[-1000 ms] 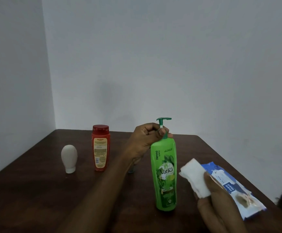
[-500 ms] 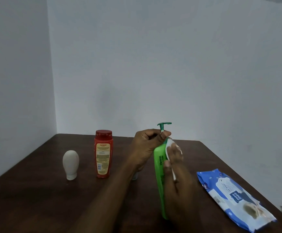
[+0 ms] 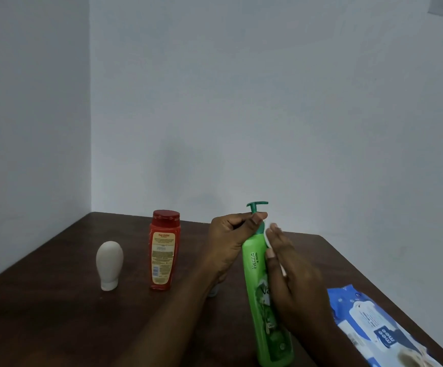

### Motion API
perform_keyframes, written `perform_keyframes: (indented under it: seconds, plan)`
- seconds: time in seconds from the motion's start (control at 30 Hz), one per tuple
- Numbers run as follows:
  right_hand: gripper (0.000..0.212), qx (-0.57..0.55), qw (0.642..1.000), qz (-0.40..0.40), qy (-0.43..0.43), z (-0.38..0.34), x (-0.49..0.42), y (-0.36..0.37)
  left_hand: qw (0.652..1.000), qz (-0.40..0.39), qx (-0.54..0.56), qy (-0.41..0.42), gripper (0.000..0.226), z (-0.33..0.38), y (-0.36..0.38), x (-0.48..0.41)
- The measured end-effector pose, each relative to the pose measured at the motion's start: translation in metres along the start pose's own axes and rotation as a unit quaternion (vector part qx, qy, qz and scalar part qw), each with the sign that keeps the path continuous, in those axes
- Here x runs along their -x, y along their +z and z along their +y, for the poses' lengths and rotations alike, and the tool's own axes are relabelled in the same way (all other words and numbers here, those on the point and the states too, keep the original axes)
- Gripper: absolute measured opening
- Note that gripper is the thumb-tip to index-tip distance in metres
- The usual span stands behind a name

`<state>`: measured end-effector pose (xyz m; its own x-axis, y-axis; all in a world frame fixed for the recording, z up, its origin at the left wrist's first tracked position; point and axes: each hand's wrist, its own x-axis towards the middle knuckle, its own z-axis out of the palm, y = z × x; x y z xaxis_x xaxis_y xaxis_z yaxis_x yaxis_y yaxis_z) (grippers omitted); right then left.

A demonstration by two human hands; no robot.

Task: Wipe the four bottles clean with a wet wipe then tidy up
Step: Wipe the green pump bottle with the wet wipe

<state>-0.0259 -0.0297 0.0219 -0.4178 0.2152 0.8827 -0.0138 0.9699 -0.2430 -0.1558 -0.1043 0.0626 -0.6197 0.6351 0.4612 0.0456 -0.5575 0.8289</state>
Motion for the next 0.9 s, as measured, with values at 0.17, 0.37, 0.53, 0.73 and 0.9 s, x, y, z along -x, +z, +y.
perform_keyframes:
  seconds: [0.17, 0.37, 0.53, 0.73, 0.9]
  plan:
    - [0.039, 0.02, 0.99, -0.014, -0.141, 0.007, -0.017, 0.001, 1.0, 0.006, -0.008, 0.007, 0.044, -0.005, -0.007, -0.004]
    - [0.038, 0.012, 0.976, -0.043, -0.214, 0.034, -0.02, 0.008, 0.999, 0.033, -0.013, -0.001, 0.046, -0.002, -0.018, -0.011]
    - [0.044, 0.026, 0.969, -0.078, -0.232, 0.035, -0.004, 0.006, 0.999, 0.027, -0.017, -0.012, 0.045, -0.003, -0.014, -0.012]
    - [0.046, 0.077, 0.906, -0.186, -0.371, 0.032, 0.003, -0.003, 0.998, 0.048, 0.009, -0.026, 0.049, -0.003, -0.015, -0.009]
    - [0.045, 0.053, 0.924, -0.168, -0.34, 0.04, -0.001, -0.004, 0.999, 0.023, -0.001, -0.033, 0.045, -0.001, -0.014, -0.007]
